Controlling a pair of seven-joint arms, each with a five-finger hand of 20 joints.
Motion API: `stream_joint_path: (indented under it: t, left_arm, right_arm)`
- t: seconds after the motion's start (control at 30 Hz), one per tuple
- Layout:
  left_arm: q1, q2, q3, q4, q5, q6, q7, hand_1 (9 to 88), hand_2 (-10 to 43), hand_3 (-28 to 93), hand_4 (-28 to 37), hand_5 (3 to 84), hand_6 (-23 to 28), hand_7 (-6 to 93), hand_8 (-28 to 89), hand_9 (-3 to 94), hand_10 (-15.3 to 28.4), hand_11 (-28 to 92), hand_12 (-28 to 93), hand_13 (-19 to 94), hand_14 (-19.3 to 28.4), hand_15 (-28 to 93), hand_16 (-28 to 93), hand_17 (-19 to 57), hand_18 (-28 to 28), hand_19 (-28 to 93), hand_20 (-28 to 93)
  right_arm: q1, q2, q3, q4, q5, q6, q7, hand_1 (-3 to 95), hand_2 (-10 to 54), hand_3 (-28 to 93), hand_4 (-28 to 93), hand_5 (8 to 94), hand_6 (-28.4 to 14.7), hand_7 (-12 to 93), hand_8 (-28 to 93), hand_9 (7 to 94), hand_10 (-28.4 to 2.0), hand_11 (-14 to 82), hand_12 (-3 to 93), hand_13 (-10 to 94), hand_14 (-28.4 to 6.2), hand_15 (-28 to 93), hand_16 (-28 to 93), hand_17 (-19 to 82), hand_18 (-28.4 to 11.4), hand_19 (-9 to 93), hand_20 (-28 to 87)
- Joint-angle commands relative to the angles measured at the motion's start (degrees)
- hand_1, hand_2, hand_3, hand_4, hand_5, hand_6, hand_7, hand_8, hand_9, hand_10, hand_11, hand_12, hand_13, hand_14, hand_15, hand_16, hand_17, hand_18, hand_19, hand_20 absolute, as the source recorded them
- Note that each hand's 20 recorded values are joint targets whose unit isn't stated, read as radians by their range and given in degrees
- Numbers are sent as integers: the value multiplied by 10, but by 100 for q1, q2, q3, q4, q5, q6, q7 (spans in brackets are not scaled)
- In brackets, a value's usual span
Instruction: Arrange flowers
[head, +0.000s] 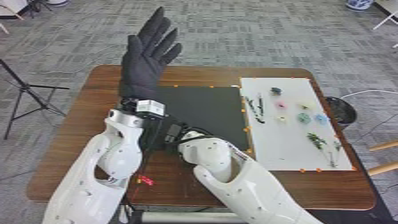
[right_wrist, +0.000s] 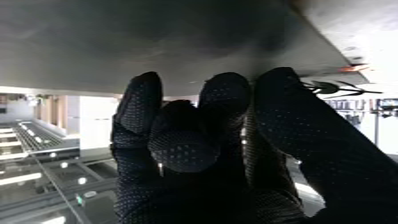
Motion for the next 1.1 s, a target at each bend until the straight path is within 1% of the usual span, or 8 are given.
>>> stream_joint_path:
  t: [0.03, 0.17, 0.27, 0.37, 0.53, 0.63, 0.73, 1.1]
  left_arm:
    - [78, -21, -56, -58, -29, -18, -62, 275, -14, 478, -271, 225, -2, 149, -80, 174, 87, 68, 197, 133, 115, 15, 112, -148, 195, 377, 55]
    - [80, -27, -59, -53, -28, -24, -71, 275, -13, 477, -269, 225, -2, 149, -81, 174, 87, 68, 197, 133, 115, 15, 111, -147, 195, 377, 55]
    - [111, -18, -65, -69, -27, -2, -60, 276, -13, 476, -270, 225, -2, 149, -81, 174, 88, 68, 197, 133, 115, 14, 111, -148, 195, 377, 55]
    - [169, -29, -92, -92, -30, 1, -95, 278, -12, 473, -270, 225, -2, 150, -81, 174, 88, 68, 197, 133, 115, 14, 111, -148, 195, 377, 54]
    - [160, -26, -87, -78, -33, -2, -107, 275, -14, 480, -270, 225, -2, 149, -81, 174, 88, 68, 197, 133, 115, 15, 111, -148, 195, 376, 54]
    - [154, -25, -85, -76, -37, 21, -94, 277, -13, 477, -272, 225, -2, 150, -81, 174, 88, 67, 197, 133, 115, 16, 111, -148, 195, 377, 55]
    - [163, -33, -100, -76, -33, -11, -111, 277, -12, 476, -271, 225, -2, 149, -81, 174, 88, 67, 197, 133, 115, 15, 111, -148, 195, 378, 55]
    - [283, -25, -165, -134, -45, 48, -133, 274, -14, 480, -270, 225, -2, 148, -80, 174, 87, 69, 197, 133, 115, 15, 111, -148, 195, 377, 55]
  right_arm:
    - [-51, 183, 31, 201, 133, 155, -256, 330, 53, 932, -126, 335, 53, 175, -134, 670, -133, 605, 514, 713, -120, 878, 325, 294, -221, 835, 359]
    - [-111, 185, 74, 149, 199, 195, -369, 331, 48, 932, -142, 325, 52, 172, -133, 664, -137, 594, 511, 708, -120, 875, 324, 294, -221, 835, 361]
    - [-139, 197, 70, 44, 272, 159, -396, 322, 50, 930, -149, 316, 51, 167, -131, 661, -138, 593, 506, 704, -121, 875, 323, 294, -222, 834, 363]
    - [-157, 248, -5, -105, 382, 159, -461, 319, 50, 931, -155, 314, 49, 166, -130, 658, -139, 593, 500, 702, -121, 873, 322, 294, -222, 834, 364]
    - [-199, 347, -105, -307, 420, 17, -533, 320, 47, 932, -157, 314, 50, 166, -129, 657, -138, 589, 499, 702, -122, 872, 322, 293, -222, 832, 366]
    - [-249, 425, -119, -350, 392, -43, -594, 318, 47, 932, -152, 314, 51, 165, -129, 658, -137, 589, 495, 702, -122, 872, 320, 293, -222, 832, 366]
    - [-282, 480, -108, -347, 363, -115, -573, 318, 47, 932, -151, 314, 51, 164, -129, 658, -138, 588, 496, 701, -122, 873, 319, 293, -222, 832, 367]
    - [-179, 880, -183, -396, 385, -133, -607, 316, 52, 932, -148, 327, 52, 167, -130, 662, -137, 591, 495, 700, -122, 874, 317, 293, -223, 831, 368]
